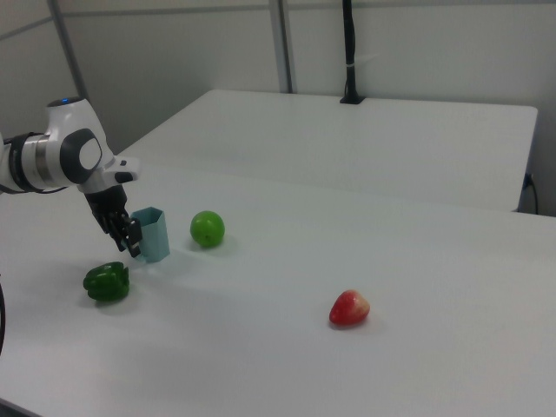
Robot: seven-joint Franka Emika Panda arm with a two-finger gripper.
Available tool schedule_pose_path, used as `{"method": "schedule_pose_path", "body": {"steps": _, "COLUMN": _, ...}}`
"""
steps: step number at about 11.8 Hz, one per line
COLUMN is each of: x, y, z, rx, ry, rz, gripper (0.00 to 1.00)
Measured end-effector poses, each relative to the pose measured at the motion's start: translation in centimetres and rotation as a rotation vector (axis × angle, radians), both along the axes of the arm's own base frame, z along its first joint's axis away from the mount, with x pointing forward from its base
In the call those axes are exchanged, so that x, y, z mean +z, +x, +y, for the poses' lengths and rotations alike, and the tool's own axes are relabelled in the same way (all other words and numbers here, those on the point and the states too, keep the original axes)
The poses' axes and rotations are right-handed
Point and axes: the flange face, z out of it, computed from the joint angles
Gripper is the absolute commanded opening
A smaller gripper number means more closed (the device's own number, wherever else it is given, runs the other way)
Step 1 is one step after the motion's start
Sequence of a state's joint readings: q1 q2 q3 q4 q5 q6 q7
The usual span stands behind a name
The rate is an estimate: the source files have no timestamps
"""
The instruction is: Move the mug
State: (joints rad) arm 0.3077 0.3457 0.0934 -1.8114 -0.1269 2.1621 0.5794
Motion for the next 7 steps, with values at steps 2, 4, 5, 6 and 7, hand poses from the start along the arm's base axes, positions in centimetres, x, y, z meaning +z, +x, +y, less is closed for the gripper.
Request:
{"method": "schedule_pose_path", "body": {"steps": 2, "x": 0.0, "y": 0.1, "z": 0.0, "rx": -0.017, "ry": -0.010, "rz": -0.007, "gripper": 1.00}}
{"method": "schedule_pose_path", "body": {"steps": 4, "x": 1.6, "y": 0.6, "z": 0.0, "rx": -0.026, "ry": 0.000, "rz": -0.036, "gripper": 1.00}}
{"method": "schedule_pose_path", "body": {"steps": 5, "x": 3.3, "y": 0.6, "z": -0.4, "rx": -0.034, "ry": 0.003, "rz": -0.052, "gripper": 1.00}}
{"method": "schedule_pose_path", "body": {"steps": 6, "x": 5.7, "y": 0.5, "z": -1.4, "rx": -0.049, "ry": 0.000, "rz": -0.061, "gripper": 1.00}}
{"method": "schedule_pose_path", "body": {"steps": 7, "x": 8.6, "y": 0.0, "z": -2.9, "rx": -0.062, "ry": -0.006, "rz": -0.064, "gripper": 1.00}}
